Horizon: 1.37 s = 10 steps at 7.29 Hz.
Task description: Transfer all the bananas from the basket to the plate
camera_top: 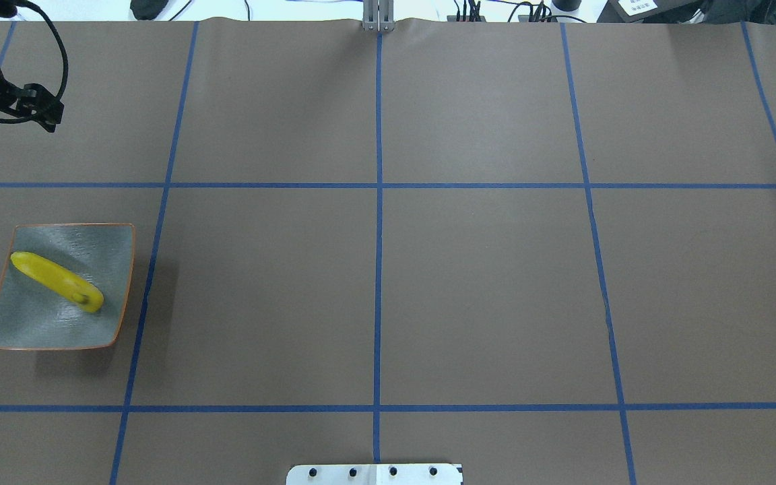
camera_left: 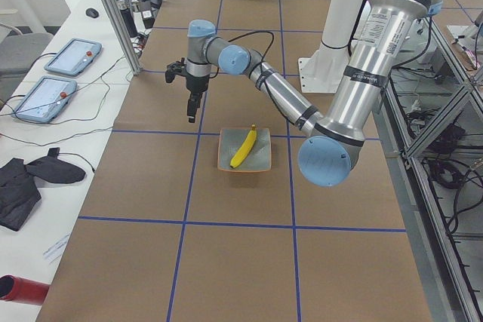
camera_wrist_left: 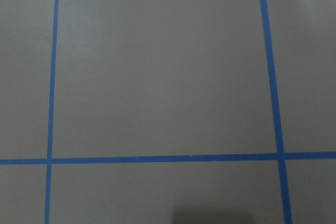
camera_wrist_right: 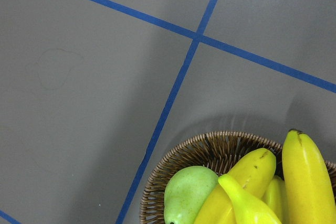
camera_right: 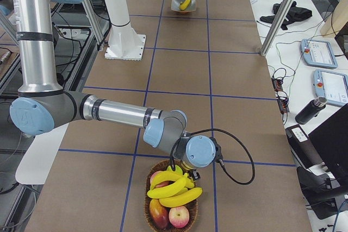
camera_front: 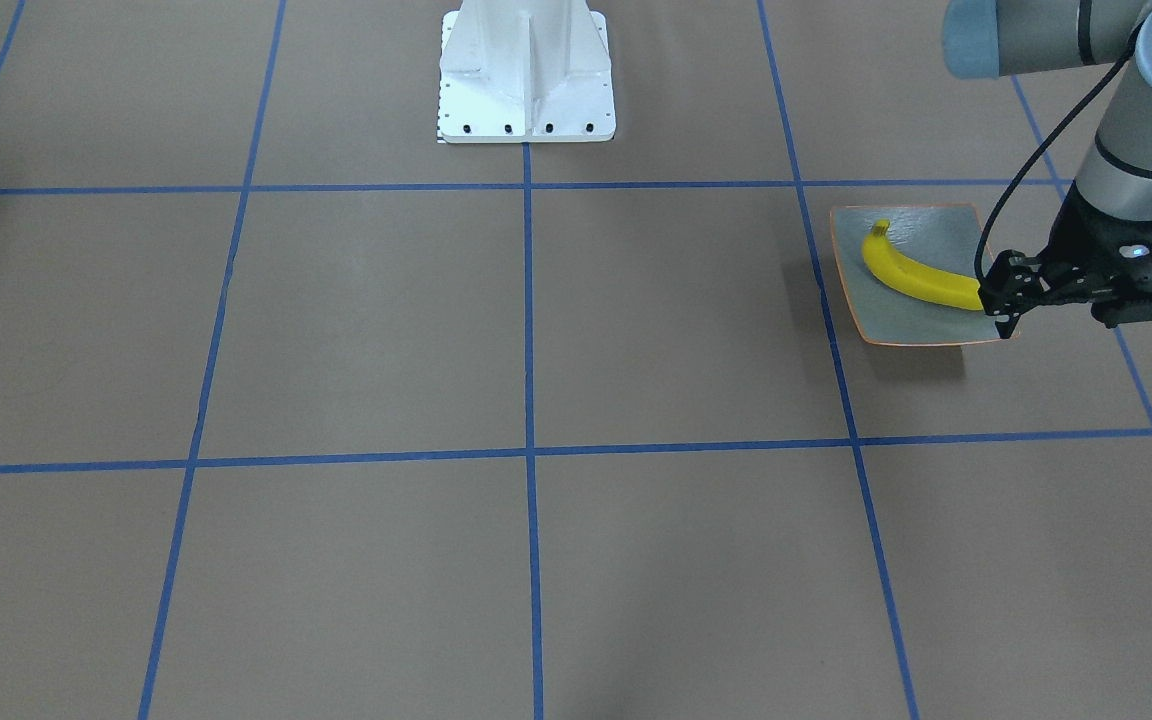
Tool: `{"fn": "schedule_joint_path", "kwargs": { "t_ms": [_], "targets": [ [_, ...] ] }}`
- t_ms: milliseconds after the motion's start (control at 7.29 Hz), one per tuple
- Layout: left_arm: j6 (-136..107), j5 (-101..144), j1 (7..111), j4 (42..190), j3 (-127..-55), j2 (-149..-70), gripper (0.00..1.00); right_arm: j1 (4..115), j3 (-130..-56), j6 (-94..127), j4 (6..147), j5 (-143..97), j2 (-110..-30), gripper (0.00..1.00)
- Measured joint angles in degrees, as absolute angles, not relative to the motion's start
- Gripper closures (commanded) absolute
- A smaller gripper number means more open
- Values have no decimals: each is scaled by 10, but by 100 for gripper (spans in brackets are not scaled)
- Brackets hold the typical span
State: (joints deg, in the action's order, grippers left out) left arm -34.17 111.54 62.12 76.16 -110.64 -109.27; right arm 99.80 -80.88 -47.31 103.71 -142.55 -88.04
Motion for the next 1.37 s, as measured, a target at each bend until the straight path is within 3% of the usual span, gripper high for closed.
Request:
{"fn": "schedule_joint_path", "kwargs": {
  "t_ms": [549,1372],
  "targets": [
    [-347,1116,617,763,-1100,-1095,0,996,-728,-538,1018,-1378,-842,1],
    [-346,1116,616,764,-1088,-1100,0,964,-697,-541,1015,-1374,-845,1]
  ]
}}
